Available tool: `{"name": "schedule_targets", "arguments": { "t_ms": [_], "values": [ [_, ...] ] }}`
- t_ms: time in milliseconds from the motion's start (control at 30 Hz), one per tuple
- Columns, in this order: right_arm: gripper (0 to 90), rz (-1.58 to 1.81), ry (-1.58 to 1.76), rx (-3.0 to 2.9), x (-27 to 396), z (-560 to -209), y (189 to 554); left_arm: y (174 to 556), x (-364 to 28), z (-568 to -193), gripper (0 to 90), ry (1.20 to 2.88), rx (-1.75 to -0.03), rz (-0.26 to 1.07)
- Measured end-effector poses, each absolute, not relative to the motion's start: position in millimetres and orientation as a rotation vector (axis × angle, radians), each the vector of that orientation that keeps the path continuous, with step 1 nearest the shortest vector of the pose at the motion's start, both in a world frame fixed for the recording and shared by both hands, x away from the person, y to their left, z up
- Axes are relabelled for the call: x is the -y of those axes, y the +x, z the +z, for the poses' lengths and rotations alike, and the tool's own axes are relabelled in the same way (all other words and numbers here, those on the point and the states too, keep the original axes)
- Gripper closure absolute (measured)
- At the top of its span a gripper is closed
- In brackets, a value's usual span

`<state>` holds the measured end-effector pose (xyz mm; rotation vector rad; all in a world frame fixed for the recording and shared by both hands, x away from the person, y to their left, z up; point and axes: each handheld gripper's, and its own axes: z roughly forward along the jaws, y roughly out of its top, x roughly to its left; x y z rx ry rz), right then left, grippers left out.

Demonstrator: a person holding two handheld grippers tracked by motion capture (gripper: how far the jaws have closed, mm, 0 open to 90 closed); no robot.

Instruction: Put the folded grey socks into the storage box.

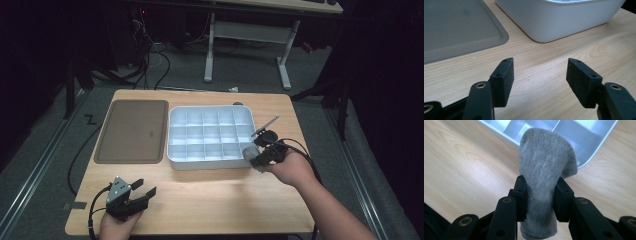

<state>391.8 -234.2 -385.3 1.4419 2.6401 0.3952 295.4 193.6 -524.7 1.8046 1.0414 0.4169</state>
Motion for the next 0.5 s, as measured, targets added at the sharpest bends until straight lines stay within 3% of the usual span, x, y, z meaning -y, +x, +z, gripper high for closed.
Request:
{"name": "schedule_targets", "arguments": {
  "t_ms": [500],
  "values": [
    [68.8, 0.359, 1.451, -2.635, 222, -385, 430, 296, -194, -525, 39.8, 1.794, -1.041, 0.402]
  ]
}}
